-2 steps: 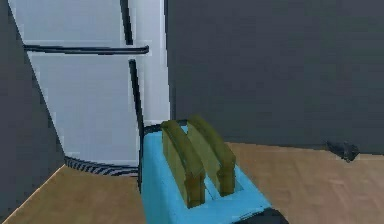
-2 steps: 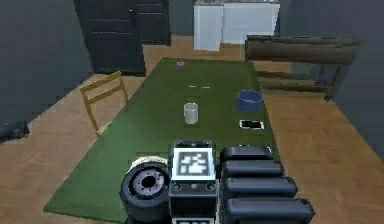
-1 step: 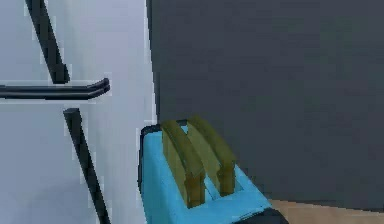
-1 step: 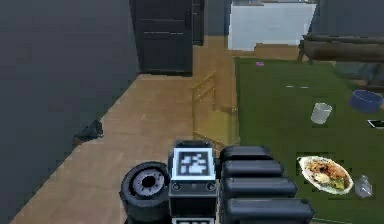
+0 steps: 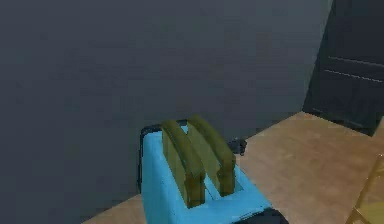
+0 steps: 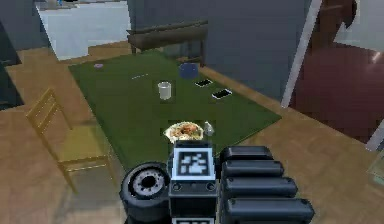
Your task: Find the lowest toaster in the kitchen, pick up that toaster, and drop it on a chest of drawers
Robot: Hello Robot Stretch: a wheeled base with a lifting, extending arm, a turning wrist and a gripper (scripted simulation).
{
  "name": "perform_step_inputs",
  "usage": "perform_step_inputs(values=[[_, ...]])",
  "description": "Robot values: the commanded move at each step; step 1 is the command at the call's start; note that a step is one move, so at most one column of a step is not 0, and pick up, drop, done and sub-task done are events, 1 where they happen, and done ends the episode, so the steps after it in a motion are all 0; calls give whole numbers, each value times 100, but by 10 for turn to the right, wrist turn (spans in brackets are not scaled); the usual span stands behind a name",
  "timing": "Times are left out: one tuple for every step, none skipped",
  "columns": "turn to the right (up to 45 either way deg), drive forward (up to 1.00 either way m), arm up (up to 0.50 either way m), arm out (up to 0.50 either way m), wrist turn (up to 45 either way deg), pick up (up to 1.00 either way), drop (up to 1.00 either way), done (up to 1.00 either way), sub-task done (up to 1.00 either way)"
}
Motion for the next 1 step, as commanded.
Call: perform_step_inputs(values=[[330,0,0,0,0,0,0,0,0]])
